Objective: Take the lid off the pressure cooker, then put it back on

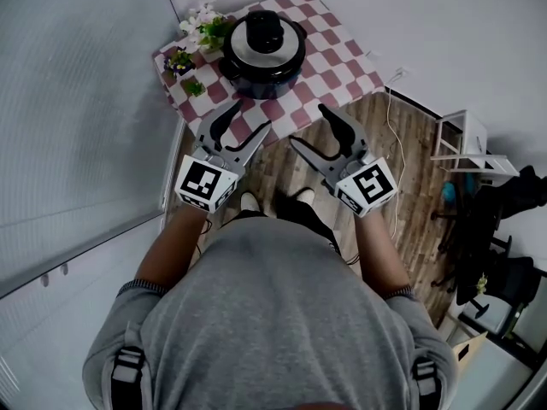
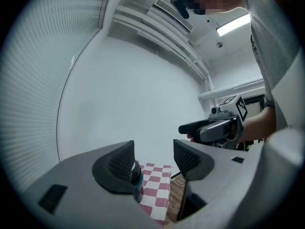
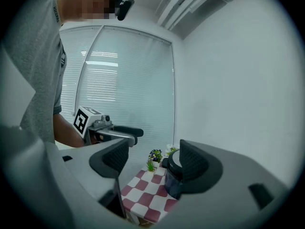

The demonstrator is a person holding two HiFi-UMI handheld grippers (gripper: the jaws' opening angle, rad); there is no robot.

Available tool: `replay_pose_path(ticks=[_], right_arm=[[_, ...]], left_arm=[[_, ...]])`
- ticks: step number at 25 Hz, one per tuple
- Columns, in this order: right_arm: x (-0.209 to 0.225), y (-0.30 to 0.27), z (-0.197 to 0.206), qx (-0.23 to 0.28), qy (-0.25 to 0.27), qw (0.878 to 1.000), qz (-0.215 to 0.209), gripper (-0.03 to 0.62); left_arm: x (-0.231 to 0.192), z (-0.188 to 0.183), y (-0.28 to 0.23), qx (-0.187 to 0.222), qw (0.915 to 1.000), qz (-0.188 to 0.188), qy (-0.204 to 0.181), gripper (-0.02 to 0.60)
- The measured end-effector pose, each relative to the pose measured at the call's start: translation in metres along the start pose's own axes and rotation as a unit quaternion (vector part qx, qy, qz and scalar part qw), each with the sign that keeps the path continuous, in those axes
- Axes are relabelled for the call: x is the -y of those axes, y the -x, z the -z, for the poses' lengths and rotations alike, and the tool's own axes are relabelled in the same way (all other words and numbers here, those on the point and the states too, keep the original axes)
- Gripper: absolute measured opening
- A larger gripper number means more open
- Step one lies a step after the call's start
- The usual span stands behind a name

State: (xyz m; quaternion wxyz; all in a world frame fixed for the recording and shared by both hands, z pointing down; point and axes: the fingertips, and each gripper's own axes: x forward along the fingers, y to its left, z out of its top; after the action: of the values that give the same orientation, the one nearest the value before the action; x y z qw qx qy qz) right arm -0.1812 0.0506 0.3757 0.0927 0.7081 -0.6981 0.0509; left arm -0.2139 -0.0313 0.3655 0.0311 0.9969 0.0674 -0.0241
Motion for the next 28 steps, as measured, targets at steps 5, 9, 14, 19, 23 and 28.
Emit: replay_pose_path(ticks=[5,9,14,19,23,28], right_arm=[[0.029,-0.014,0.001,0.003,0.001,1.0,-0.013,0.347],[0.059,-0.027,0.002,0.012,0.002,0.999,-0.035,0.345],[0.101,-0.041,0.0,0.016,0.009,0.997,-0.073,0.344],[0.138,-0.057,-0.004,0.015,0.024,0.993,-0.117,0.342],[0.16,-0.063,0.004,0.008,0.029,0.988,-0.151,0.345],[0.181,-0.076,0.009,0.001,0.019,0.982,-0.186,0.342]], left_arm=[[-0.015,0.001,-0.023,-0.001,0.9999,-0.011,0.001,0.279],[-0.029,0.002,-0.045,-0.005,0.9994,-0.035,-0.005,0.279],[-0.045,0.0,-0.08,-0.009,0.9973,-0.073,-0.003,0.279],[-0.061,-0.003,-0.113,-0.01,0.9938,-0.11,-0.001,0.279],[-0.07,-0.002,-0.137,-0.015,0.9899,-0.141,-0.004,0.279],[-0.081,-0.001,-0.149,-0.029,0.9836,-0.178,-0.009,0.279]])
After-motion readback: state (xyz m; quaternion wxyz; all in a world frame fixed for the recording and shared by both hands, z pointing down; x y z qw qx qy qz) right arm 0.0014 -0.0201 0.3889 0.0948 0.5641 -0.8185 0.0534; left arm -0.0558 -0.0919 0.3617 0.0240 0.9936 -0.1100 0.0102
